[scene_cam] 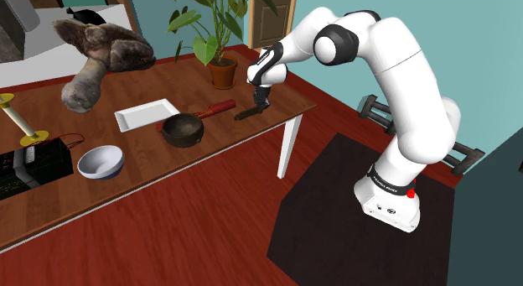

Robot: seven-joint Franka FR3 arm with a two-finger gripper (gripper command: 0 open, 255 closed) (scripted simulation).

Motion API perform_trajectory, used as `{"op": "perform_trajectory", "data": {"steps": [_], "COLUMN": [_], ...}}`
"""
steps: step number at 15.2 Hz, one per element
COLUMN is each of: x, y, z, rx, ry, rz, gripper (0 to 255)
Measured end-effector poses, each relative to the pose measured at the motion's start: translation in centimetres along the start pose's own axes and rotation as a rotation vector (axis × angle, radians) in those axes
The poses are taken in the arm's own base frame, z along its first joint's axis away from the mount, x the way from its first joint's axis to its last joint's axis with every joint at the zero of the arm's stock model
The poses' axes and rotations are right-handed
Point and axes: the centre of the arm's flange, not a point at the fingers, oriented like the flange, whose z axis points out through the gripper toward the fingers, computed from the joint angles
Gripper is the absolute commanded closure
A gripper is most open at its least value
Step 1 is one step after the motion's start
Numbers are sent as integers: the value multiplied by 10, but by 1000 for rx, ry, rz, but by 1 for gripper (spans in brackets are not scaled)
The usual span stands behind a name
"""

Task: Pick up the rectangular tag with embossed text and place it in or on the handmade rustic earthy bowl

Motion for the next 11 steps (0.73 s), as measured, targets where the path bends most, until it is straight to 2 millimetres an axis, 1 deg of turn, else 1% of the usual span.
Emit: {"op": "perform_trajectory", "data": {"steps": [2,11], "x": [0,3], "y": [0,2], "z": [-2,-47], "rx": [0,-1], "ry": [0,0], "rz": [0,0], "gripper": [255,255]}}
